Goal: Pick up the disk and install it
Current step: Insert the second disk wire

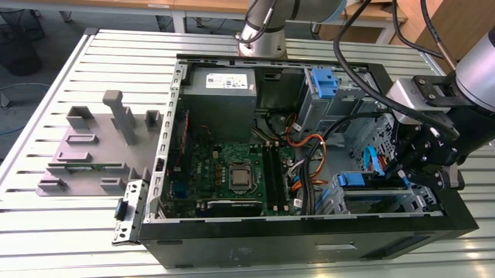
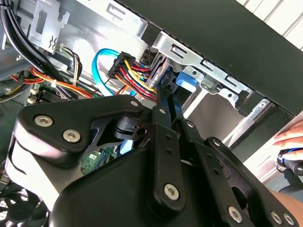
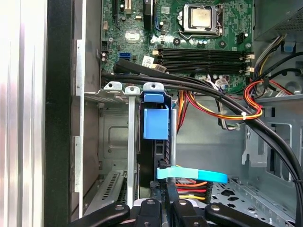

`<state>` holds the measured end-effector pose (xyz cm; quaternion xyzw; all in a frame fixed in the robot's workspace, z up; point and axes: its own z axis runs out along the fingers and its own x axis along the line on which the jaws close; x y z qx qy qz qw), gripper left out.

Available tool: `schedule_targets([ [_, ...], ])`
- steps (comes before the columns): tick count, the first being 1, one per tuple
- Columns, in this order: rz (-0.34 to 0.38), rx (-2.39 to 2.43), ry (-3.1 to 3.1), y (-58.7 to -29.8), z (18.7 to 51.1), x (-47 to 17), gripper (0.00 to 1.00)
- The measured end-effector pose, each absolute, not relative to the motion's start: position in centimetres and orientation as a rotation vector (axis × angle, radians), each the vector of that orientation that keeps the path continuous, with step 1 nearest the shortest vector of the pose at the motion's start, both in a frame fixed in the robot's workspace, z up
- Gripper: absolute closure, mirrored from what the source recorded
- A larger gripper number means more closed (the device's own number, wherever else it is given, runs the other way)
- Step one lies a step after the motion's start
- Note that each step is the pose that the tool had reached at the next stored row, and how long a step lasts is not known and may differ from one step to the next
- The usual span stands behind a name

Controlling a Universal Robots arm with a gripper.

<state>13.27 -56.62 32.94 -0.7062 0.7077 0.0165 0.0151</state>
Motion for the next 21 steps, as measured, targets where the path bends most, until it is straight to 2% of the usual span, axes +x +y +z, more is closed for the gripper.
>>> schedule_targets([
  [13,0.052,-2.197,2.202,-56.62,32.74,13.27,0.84],
  [14,0.053,-2.197,2.202,-56.62,32.7,13.27,0.83],
  [15,0.053,-2.197,2.202,-56.62,32.7,13.27,0.77],
  [17,0.052,-2.197,2.202,-56.62,32.73,13.26,0.77],
  [18,0.051,-2.198,2.202,-56.62,32.83,13.27,0.7],
  [21,0.051,-2.197,2.202,-56.62,33.32,13.27,0.7],
])
